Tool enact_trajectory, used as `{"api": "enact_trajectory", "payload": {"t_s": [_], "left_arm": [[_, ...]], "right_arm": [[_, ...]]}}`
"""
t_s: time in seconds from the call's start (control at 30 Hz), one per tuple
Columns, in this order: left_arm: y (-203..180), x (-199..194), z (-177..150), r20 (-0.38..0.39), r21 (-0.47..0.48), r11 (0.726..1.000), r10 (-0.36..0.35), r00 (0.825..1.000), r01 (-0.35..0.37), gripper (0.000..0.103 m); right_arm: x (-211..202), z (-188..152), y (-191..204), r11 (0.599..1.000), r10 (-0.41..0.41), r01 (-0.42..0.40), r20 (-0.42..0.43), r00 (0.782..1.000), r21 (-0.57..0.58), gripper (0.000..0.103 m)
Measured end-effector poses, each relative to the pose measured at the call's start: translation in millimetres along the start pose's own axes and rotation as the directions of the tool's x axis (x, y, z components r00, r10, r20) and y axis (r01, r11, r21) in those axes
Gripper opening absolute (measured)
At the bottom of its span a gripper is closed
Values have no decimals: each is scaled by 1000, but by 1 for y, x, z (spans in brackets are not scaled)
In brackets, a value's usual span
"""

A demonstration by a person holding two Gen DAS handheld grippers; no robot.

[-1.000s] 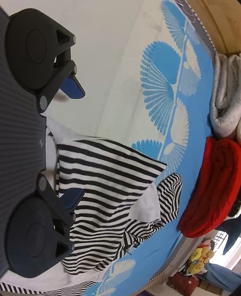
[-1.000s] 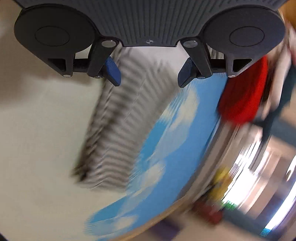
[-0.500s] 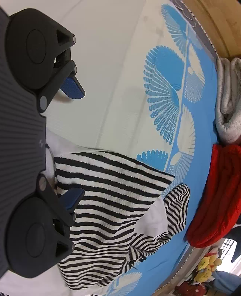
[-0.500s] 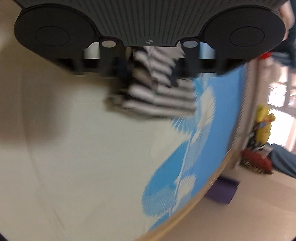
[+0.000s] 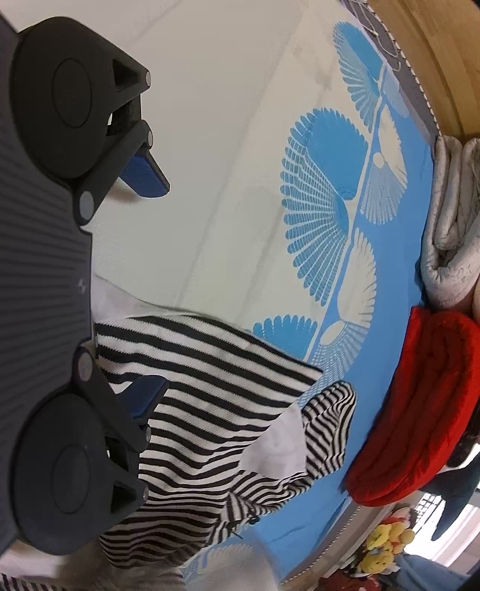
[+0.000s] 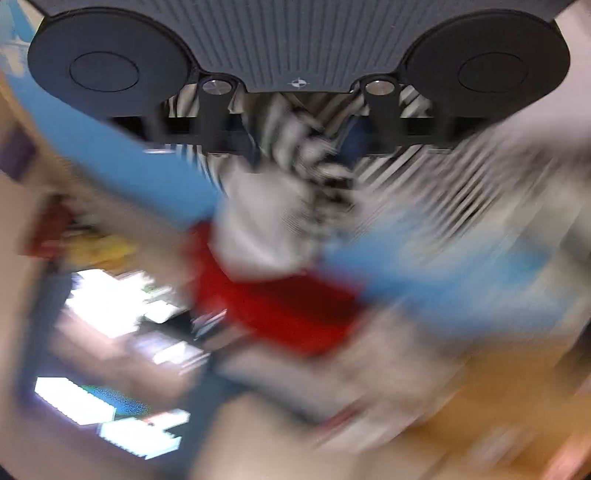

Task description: Fold small clothes

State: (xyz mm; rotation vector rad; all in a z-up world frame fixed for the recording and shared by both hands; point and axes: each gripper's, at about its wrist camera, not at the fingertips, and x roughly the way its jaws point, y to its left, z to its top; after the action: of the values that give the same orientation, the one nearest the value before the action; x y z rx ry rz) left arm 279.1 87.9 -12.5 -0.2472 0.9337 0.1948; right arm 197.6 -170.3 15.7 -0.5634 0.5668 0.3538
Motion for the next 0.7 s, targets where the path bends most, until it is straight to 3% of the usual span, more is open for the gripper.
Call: {"api": "enact_trajectory", "payload": {"t_s": [0.07, 0.13, 0.2, 0.3, 0.37, 0.47, 0.57, 0.63, 0.7], "left_arm": [[5, -1, 1, -6, -22, 1000, -9, 1000, 9, 102], [7, -3, 1, -15, -36, 999, -30, 999, 29, 102], [6, -3, 1, -16, -27, 999, -43, 999, 42, 102], [1, -4, 0, -7, -7, 999, -49, 999, 49, 102], [-4, -5, -2, -6, 5, 996, -84, 996, 84, 102], [-15, -5, -6, -30, 47, 986, -160, 987, 161, 102], [-27, -1, -15, -39, 108, 978, -175, 984, 178, 102], [-35, 2, -18, -36, 144, 976, -158, 987, 162, 102], [-41, 5, -19, -36, 166, 973, -155, 987, 159, 102]], "right_arm": [[0, -23, 22, 994, -33, 27, -58, 998, -104, 72], [-7, -26, 8, 997, -59, 53, -101, 993, -54, 76], [-22, -20, -22, 987, -82, 96, -110, 991, 131, 87], [-40, -21, -64, 895, -102, 139, -108, 989, 424, 91], [-42, -30, -82, 833, -127, 172, -121, 985, 526, 91], [-30, -36, -110, 810, -166, 214, -136, 977, 547, 90], [-6, -28, -143, 780, -181, 219, -124, 976, 586, 89], [18, -23, -164, 770, -155, 189, -109, 982, 610, 89], [57, -20, -177, 778, -75, 144, -136, 988, 611, 89]]}}
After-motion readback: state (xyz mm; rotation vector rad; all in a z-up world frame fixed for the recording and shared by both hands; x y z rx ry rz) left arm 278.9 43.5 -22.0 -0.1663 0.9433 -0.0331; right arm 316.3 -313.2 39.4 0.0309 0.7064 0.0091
